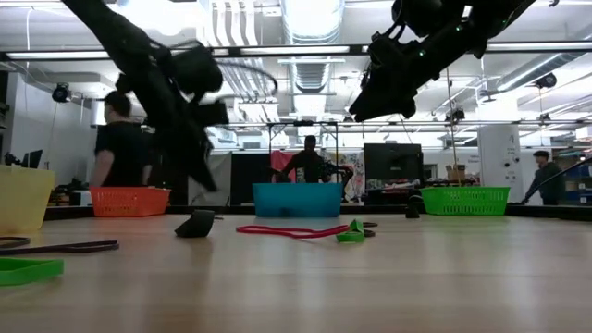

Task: Sort rubber bands into baskets
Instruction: Put the left violet rubber band into the green bin

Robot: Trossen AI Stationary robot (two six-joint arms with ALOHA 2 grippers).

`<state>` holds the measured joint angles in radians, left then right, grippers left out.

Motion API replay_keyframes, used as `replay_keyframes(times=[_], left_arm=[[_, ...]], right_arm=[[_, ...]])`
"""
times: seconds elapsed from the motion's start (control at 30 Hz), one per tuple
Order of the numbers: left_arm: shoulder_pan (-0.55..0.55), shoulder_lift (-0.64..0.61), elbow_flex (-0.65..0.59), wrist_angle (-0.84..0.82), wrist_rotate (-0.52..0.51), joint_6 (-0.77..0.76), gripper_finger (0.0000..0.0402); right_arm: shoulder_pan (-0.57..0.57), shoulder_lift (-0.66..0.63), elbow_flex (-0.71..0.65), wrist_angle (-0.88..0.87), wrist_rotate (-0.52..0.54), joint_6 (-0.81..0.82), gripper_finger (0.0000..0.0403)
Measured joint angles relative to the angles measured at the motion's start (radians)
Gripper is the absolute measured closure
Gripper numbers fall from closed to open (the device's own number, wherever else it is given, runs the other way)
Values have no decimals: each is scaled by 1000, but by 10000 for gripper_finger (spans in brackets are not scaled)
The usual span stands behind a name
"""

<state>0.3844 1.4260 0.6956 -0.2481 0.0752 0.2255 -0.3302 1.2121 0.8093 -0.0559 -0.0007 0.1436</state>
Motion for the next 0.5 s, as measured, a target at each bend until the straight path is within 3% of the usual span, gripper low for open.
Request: replay_keyframes(times=[0.27, 0.5], left_arm=[[-7, -162, 0, 142, 95, -67, 402], [-32, -204, 1, 281, 119, -133, 402]], right_arm=[[77, 1, -137, 322, -1, -115, 254], [137, 1, -232, 596, 0, -166, 250]])
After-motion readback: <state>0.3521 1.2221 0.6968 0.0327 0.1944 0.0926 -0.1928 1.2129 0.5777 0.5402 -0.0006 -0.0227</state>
